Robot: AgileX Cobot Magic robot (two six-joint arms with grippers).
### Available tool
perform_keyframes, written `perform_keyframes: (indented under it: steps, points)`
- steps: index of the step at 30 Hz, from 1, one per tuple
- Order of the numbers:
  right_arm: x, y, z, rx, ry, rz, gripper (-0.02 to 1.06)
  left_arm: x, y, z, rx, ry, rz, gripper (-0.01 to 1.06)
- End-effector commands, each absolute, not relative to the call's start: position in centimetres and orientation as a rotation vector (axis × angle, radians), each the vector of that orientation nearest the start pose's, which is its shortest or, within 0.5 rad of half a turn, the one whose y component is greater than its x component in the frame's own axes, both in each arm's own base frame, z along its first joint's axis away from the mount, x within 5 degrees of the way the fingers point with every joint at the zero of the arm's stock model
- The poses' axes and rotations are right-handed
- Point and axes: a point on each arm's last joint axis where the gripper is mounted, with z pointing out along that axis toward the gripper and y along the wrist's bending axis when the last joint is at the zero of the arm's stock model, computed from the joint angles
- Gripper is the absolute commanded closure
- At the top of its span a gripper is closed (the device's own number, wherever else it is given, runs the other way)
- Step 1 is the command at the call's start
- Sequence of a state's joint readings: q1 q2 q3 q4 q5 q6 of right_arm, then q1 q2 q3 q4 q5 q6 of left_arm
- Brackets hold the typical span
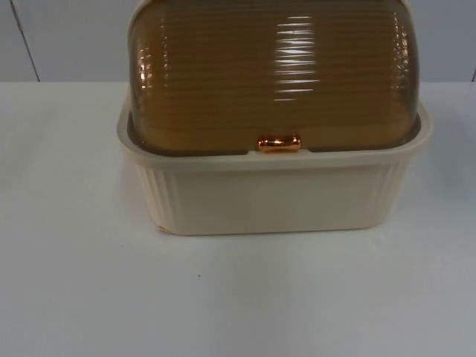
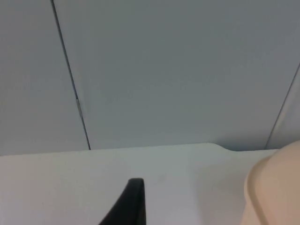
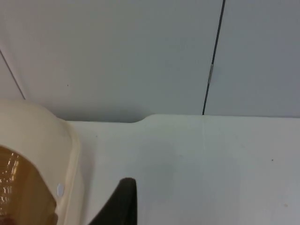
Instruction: Open the box lid with the left hand, place the block into the box with the right hand, then close the box lid with the left hand.
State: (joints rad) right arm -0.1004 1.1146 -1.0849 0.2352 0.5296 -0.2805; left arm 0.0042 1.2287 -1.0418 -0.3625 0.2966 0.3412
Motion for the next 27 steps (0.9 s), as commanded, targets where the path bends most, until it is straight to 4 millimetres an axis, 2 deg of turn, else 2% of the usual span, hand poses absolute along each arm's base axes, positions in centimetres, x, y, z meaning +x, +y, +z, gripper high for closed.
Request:
perform_keyframes:
  steps: [1, 5, 11, 15, 17, 21, 24, 27]
  points:
    - [23.5, -1.5, 39.5, -0.051, 1.998, -0.018, 0.00, 27.3, -1.0, 37.5, 0.042, 1.897, -0.114, 0.00]
    - [23.0, -1.5, 40.0, -0.054, 1.969, -0.031, 0.00, 26.5, -0.8, 38.8, 0.029, 1.815, -0.097, 0.00]
    - [22.5, -1.7, 41.8, -0.031, 1.816, -0.061, 0.00, 25.0, -0.6, 40.5, 0.021, 1.732, -0.086, 0.00]
    - [21.3, -1.6, 42.9, -0.029, 1.753, -0.070, 0.00, 23.7, -0.6, 41.7, 0.020, 1.675, -0.082, 0.00]
    - [21.0, -1.5, 42.8, -0.036, 1.773, -0.070, 0.00, 23.3, -0.6, 42.0, 0.022, 1.668, -0.083, 0.00]
    - [20.6, -1.5, 41.5, -0.138, 1.926, -0.136, 0.00, 22.2, -0.9, 41.8, 0.068, 1.738, -0.094, 0.00]
    - [20.5, -1.1, 41.1, -0.094, 1.938, -0.036, 0.00, 21.9, -1.2, 41.1, 0.098, 1.822, -0.114, 0.00]
    - [20.2, 0.0, 39.7, -0.039, 1.939, 0.174, 0.00, 21.6, -1.4, 40.3, 0.124, 1.904, -0.138, 0.00]
